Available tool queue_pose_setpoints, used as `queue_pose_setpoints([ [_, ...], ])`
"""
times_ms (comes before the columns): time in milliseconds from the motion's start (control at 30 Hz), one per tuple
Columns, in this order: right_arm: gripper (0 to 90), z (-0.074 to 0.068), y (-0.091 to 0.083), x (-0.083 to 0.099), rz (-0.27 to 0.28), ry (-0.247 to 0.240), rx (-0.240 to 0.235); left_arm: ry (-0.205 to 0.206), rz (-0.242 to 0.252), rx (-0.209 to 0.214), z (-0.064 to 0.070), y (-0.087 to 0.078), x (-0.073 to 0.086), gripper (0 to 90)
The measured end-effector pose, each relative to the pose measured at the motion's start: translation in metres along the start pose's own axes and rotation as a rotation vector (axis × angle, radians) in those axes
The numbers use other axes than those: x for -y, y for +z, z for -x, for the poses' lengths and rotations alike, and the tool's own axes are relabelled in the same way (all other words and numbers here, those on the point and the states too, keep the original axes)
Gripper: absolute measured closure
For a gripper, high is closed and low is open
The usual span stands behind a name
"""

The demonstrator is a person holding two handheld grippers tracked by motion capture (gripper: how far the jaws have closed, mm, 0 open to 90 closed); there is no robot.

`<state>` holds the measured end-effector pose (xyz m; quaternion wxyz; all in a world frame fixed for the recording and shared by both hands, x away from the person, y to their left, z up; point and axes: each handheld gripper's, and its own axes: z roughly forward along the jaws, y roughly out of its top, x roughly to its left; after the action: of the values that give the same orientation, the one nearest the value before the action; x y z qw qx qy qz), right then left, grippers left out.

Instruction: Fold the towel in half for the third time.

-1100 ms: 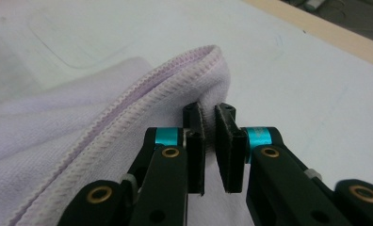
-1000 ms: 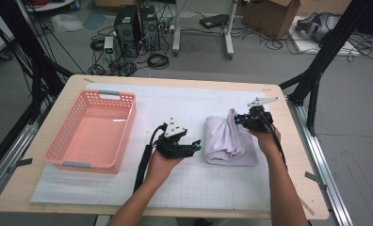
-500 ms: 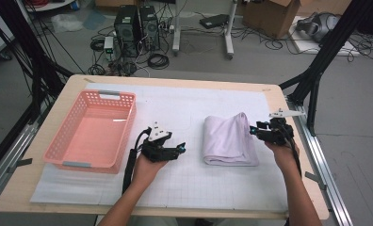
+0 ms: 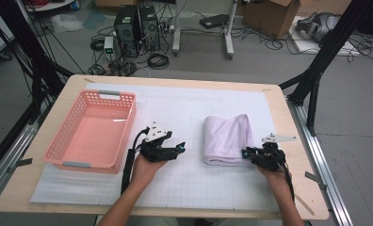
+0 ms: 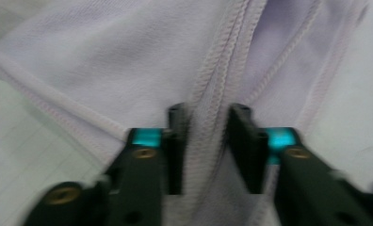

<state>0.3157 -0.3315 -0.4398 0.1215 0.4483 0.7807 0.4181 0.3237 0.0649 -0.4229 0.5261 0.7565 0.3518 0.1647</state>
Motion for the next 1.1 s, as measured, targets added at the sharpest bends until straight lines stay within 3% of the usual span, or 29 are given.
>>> queue_pose_setpoints([
  [100, 82.6, 0.000, -0.008, -0.001, 0.032, -0.026, 0.042, -0.011, 0.022, -0.006, -0.003, -0.003, 0.005, 33.4],
  [133, 82.7, 0.001, -0.013, -0.002, 0.038, -0.031, 0.080, -0.012, 0.029, -0.007, -0.003, -0.003, 0.007, 33.4],
  [200, 82.4, 0.006, -0.020, -0.003, 0.021, -0.009, 0.119, -0.019, 0.024, -0.011, -0.005, -0.004, 0.010, 33.4],
  [233, 80.6, 0.007, -0.021, -0.002, 0.009, -0.002, 0.132, -0.024, 0.024, -0.011, -0.006, -0.004, 0.013, 33.4],
  [300, 66.1, 0.011, -0.022, 0.001, -0.022, 0.035, 0.124, -0.022, 0.018, -0.011, -0.006, -0.005, 0.015, 33.3],
  [333, 59.3, 0.011, -0.025, 0.003, -0.005, 0.032, 0.147, -0.022, 0.017, -0.009, -0.006, -0.005, 0.016, 33.2],
  [400, 58.4, 0.009, -0.032, 0.003, 0.047, 0.035, 0.166, -0.020, 0.016, -0.011, -0.006, -0.005, 0.018, 33.1],
  [433, 59.1, 0.008, -0.035, 0.002, 0.070, 0.027, 0.174, -0.019, 0.013, -0.010, -0.006, -0.005, 0.018, 33.1],
  [500, 63.7, 0.004, -0.035, -0.002, 0.091, 0.012, 0.134, -0.019, 0.011, -0.010, -0.006, -0.005, 0.018, 32.9],
  [600, 66.8, -0.007, -0.023, -0.007, 0.064, -0.051, 0.098, -0.016, 0.014, -0.010, -0.006, -0.007, 0.019, 32.8],
  [667, 70.6, -0.012, -0.012, -0.007, 0.026, -0.081, 0.121, -0.021, 0.013, -0.012, -0.006, -0.008, 0.020, 32.8],
  [733, 80.4, -0.011, -0.006, -0.003, -0.024, -0.083, 0.170, -0.020, 0.016, -0.015, -0.008, -0.010, 0.022, 32.7],
  [800, 87.6, -0.008, -0.009, 0.000, -0.024, -0.066, 0.183, -0.025, 0.011, -0.017, -0.010, -0.011, 0.023, 32.7],
  [833, 87.9, -0.008, -0.013, 0.002, -0.034, -0.034, 0.181, -0.026, 0.012, -0.020, -0.010, -0.011, 0.023, 32.7],
  [1000, 86.1, -0.012, -0.031, 0.009, -0.060, 0.012, 0.199, -0.025, 0.024, -0.020, -0.010, -0.010, 0.023, 32.7],
  [1100, 72.4, -0.011, -0.034, 0.002, -0.019, -0.005, 0.220, -0.024, 0.026, -0.021, -0.010, -0.011, 0.022, 32.7],
])
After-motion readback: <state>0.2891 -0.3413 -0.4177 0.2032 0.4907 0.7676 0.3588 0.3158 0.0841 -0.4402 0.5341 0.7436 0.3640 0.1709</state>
